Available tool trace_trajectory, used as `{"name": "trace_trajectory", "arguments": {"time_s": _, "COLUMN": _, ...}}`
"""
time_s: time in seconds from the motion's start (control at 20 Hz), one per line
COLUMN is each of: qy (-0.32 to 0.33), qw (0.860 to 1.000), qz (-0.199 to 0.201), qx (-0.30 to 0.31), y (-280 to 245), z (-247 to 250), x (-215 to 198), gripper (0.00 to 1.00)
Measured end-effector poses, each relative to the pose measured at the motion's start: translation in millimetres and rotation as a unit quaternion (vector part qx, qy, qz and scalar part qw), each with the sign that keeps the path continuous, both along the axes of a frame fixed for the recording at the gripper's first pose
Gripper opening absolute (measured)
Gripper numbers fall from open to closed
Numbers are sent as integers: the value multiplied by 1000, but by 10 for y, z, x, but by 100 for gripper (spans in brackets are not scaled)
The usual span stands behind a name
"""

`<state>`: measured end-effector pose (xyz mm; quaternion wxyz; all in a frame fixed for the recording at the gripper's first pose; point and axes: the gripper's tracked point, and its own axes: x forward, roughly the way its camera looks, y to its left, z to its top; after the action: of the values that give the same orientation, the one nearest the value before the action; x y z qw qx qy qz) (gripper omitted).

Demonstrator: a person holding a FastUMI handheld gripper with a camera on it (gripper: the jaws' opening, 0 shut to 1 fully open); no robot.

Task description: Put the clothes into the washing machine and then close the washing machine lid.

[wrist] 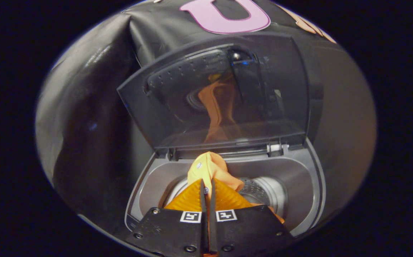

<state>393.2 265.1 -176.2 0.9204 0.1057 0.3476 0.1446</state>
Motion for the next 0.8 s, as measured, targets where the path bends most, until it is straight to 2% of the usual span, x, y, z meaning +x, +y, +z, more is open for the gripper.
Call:
{"name": "trace_trajectory", "arguments": {"time_s": 0.2, "qy": 32, "qw": 999, "qz": -1, "qx": -4, "y": 29, "z": -197, "x": -87, "gripper": 3}}
{"name": "trace_trajectory", "arguments": {"time_s": 0.5, "qy": 65, "qw": 997, "qz": 5, "qx": -49, "y": -9, "z": -383, "x": -176, "gripper": 10}}
{"name": "trace_trajectory", "arguments": {"time_s": 0.7, "qy": 57, "qw": 997, "qz": 0, "qx": -57, "y": -73, "z": -366, "x": -192, "gripper": 55}}
{"name": "trace_trajectory", "arguments": {"time_s": 0.8, "qy": 57, "qw": 997, "qz": 12, "qx": -52, "y": -80, "z": -326, "x": -244, "gripper": 77}}
